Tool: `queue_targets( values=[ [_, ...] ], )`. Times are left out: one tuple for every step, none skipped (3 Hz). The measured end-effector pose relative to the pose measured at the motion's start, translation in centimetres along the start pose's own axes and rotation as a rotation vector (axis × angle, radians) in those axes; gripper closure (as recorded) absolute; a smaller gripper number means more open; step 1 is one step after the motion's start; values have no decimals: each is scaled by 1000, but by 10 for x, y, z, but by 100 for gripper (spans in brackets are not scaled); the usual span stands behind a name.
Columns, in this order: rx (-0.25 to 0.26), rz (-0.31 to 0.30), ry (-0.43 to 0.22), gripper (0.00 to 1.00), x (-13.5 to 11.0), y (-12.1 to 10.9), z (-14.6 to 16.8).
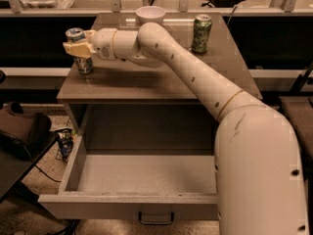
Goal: Place redbull can into top drawer
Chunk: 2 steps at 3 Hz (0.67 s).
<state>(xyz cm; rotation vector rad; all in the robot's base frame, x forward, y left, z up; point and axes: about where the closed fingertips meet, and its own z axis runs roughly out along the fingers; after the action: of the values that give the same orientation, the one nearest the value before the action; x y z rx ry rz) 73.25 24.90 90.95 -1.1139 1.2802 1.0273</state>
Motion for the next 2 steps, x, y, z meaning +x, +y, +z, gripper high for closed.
queue_targets(
  values=[
    [17,-10,15,100,-8,2,-8],
    [69,-53,-3,100,-45,22,-39]
  ],
)
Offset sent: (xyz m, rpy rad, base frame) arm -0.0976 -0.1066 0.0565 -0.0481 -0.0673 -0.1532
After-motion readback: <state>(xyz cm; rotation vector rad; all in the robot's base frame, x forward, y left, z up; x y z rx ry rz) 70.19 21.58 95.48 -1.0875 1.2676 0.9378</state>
